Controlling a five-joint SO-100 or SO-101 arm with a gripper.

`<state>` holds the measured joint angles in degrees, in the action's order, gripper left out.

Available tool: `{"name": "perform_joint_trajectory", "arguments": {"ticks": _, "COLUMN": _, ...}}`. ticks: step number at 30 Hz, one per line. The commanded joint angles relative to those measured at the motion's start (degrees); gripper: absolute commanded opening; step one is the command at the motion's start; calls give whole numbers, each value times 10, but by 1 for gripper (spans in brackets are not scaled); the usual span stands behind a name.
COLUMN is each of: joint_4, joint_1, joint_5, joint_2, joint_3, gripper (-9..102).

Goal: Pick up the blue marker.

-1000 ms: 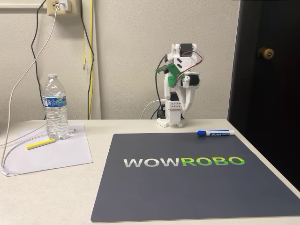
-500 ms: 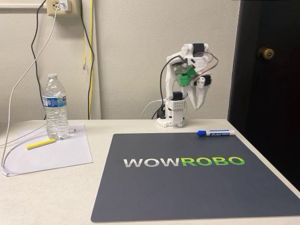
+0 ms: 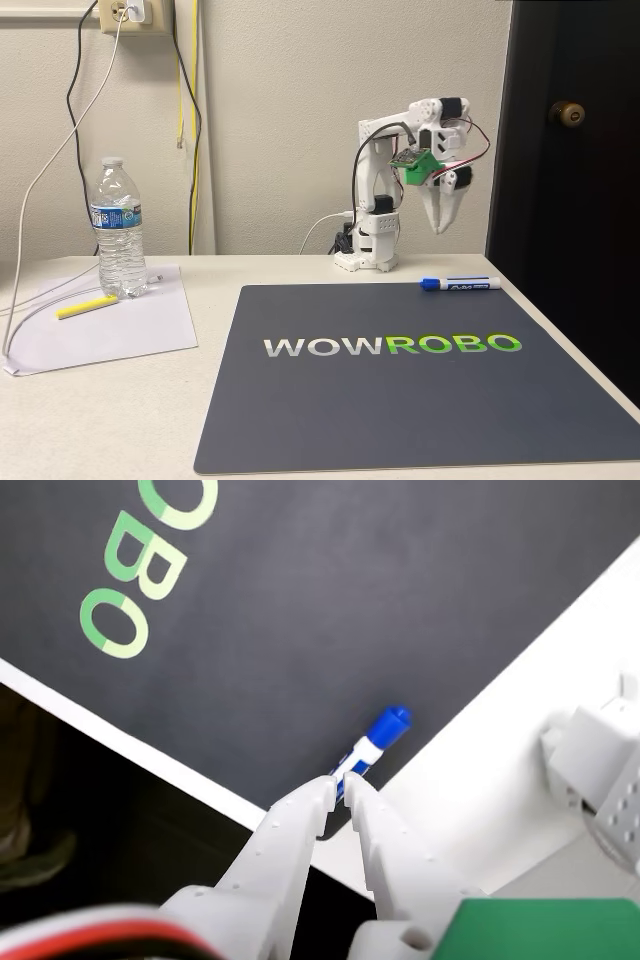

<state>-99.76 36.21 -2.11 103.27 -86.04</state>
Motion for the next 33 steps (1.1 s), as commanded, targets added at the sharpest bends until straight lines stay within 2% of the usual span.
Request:
{"name": "perform_joint_trajectory", "arguments": {"ticks": 1, "joint_4": -3, "joint_1": 21, "joint_5": 45, "joint_2": 22, "joint_3": -6, "gripper": 0}}
{"name": "perform_joint_trajectory", "arguments": {"ticks": 8, "joint_4": 50, "joint_1": 72, "joint_5": 170, "joint_2": 72, "joint_3": -102, "gripper": 0}}
{"name": "perform_joint_trajectory", "arguments": {"ticks": 14, "joint_4": 106, "joint_1": 86, "joint_5": 227, "joint_2": 137, "joint_3": -199, "gripper": 0}}
{"name": "perform_joint_trajectory", "arguments": {"ticks": 19, "joint_4": 151, "joint_1": 91, "joint_5": 259, "joint_2": 185, "joint_3": -266, "gripper": 1}}
{"name": "perform_joint_trajectory", "arguments": {"ticks": 28, "joint_4": 204, "joint_1": 98, "joint_5": 302, "joint_2": 176, "joint_3": -337, "gripper": 13}}
{"name": "perform_joint_trajectory", "arguments": {"ticks": 33, "joint_4": 243, "joint_1": 99, "joint_5": 319, "joint_2": 176, "joint_3": -376, "gripper": 16}}
